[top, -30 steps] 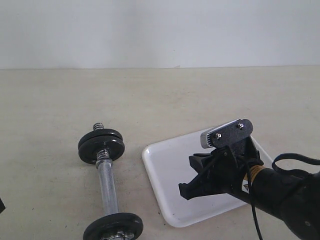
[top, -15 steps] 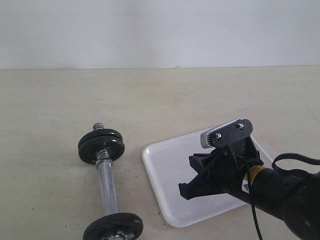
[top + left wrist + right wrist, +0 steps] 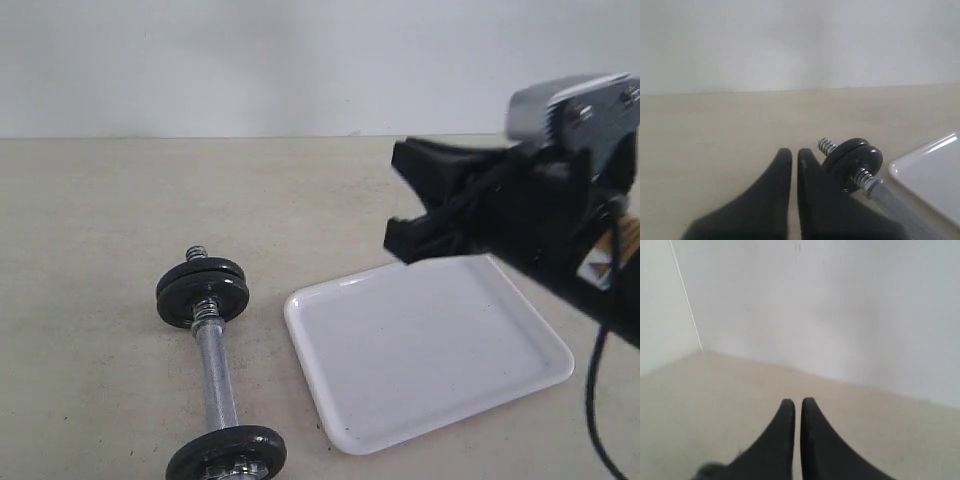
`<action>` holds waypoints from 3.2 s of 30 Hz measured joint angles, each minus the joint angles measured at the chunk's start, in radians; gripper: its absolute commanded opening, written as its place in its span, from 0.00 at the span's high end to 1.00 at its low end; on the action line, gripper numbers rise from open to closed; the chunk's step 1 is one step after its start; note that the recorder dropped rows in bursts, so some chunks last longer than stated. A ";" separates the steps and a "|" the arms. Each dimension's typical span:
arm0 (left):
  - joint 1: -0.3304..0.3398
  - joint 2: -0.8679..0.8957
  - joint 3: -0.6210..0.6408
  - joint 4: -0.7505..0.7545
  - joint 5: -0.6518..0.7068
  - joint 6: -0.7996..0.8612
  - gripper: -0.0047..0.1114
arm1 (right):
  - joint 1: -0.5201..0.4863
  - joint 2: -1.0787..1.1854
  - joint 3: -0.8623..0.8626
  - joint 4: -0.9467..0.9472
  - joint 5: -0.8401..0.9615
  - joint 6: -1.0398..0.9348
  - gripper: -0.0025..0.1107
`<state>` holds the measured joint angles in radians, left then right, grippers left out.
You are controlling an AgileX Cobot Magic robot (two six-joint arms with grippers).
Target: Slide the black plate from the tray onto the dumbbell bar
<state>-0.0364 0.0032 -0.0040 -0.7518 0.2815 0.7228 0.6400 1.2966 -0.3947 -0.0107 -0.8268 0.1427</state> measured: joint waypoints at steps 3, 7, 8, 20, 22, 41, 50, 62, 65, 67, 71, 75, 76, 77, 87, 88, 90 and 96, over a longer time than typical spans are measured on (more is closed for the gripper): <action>0.000 0.000 0.000 0.044 -0.004 0.004 0.92 | 0.000 -0.155 0.000 0.000 0.000 0.000 0.98; 0.002 0.000 0.000 0.119 -0.034 0.006 0.92 | -0.032 -0.421 0.000 -0.008 -0.001 0.000 0.98; 0.004 0.000 0.000 0.135 -0.038 0.006 0.92 | -0.075 -0.509 0.000 -0.008 -0.002 0.000 0.98; 0.084 0.000 0.000 0.179 -0.032 -0.294 0.92 | -0.551 -0.978 0.000 0.011 -0.012 0.000 0.98; 0.084 0.000 0.000 0.191 0.003 -0.299 0.92 | -0.552 -1.034 0.000 0.011 -0.012 0.001 0.98; 0.084 0.000 0.000 0.628 0.021 -0.691 0.92 | -0.558 -1.293 0.000 0.011 -0.040 0.001 0.98; 0.084 0.000 0.000 0.628 0.019 -0.644 0.92 | -0.558 -1.293 0.000 0.011 -0.111 0.001 0.98; 0.084 0.000 0.000 0.628 0.019 -0.633 0.92 | -0.558 -1.293 0.000 0.011 -0.102 0.008 0.98; 0.084 0.000 0.000 0.628 0.019 -0.633 0.92 | -0.558 -1.293 0.000 0.011 -0.033 0.012 0.98; 0.084 0.000 0.000 0.628 0.019 -0.633 0.92 | -0.558 -1.293 0.000 0.011 0.083 0.015 0.98; 0.084 0.000 0.000 0.628 0.019 -0.633 0.92 | -0.558 -1.291 0.000 0.011 0.417 0.017 0.98; 0.084 0.000 0.000 0.628 0.019 -0.633 0.92 | -0.558 -1.291 0.000 0.011 0.833 0.017 0.98; 0.084 0.000 0.000 0.628 0.019 -0.631 0.92 | -0.558 -1.291 0.000 0.011 0.943 0.017 0.98; 0.084 0.000 0.000 0.628 0.019 -0.631 0.92 | -0.558 -1.291 0.000 0.011 1.025 0.017 0.98; 0.084 0.000 0.000 0.628 0.019 -0.631 0.92 | -0.558 -1.291 0.175 0.011 1.001 0.017 0.98; 0.084 0.000 0.000 0.628 0.019 -0.631 0.92 | -0.558 -1.291 0.198 0.011 0.978 0.018 0.98; 0.084 0.000 0.000 0.628 0.019 -0.631 0.92 | -0.558 -1.291 0.239 0.011 0.952 0.018 0.98; 0.084 0.000 0.000 0.628 0.019 -0.631 0.92 | -0.558 -1.292 0.344 0.011 0.933 0.018 0.98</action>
<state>0.0477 0.0032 -0.0040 -0.1236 0.3005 0.0918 0.0820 0.0043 -0.0506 0.0000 0.1066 0.1611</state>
